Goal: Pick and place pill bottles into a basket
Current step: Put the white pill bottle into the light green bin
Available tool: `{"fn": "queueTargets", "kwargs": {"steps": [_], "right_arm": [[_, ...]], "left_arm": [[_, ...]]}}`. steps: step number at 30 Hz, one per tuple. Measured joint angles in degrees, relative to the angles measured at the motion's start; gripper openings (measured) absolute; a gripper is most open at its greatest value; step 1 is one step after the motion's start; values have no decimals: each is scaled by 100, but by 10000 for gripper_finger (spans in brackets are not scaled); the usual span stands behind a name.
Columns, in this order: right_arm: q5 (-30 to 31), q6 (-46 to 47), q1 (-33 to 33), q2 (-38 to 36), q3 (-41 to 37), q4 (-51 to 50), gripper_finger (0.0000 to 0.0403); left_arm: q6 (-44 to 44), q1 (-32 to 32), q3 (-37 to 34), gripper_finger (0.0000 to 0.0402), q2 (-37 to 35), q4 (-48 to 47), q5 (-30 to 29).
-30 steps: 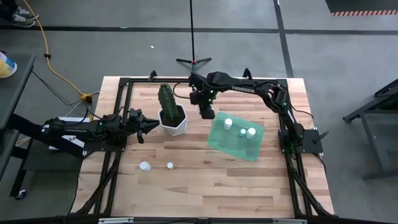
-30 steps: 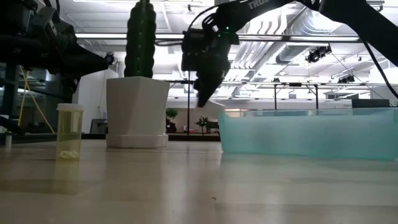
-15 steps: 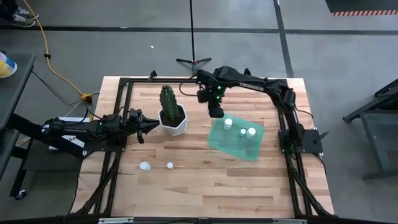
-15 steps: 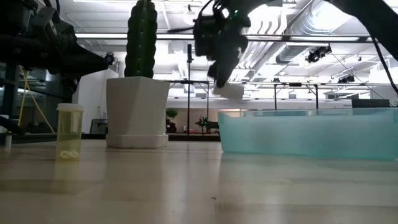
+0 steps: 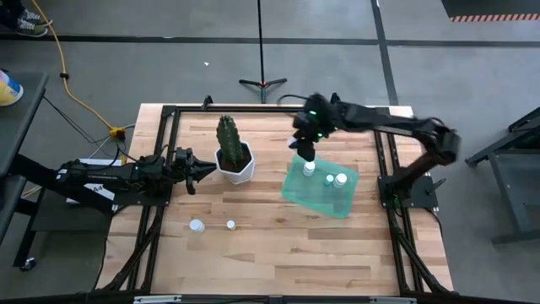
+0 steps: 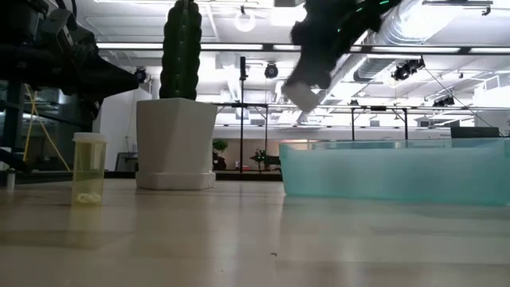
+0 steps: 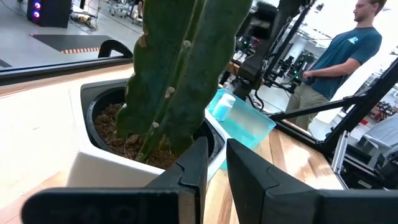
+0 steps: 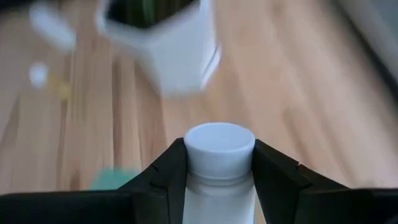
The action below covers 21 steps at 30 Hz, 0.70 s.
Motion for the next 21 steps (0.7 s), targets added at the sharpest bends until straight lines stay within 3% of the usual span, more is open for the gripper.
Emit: {"fn": "queueTargets", "kwargs": {"steps": [6,10,21], "right_arm": [[1688,1019,708,-1263,-1671,2298,140],[2707,1494,1247,-1642,-2413,3331,140],[4418,2400,2515,-1670,-3205,4033,139]], "left_arm": [[0,0,0,97,2,1,-1],[0,0,-2,97,2,0,-2],[0,0,-1,97,1,0,-2]]}}
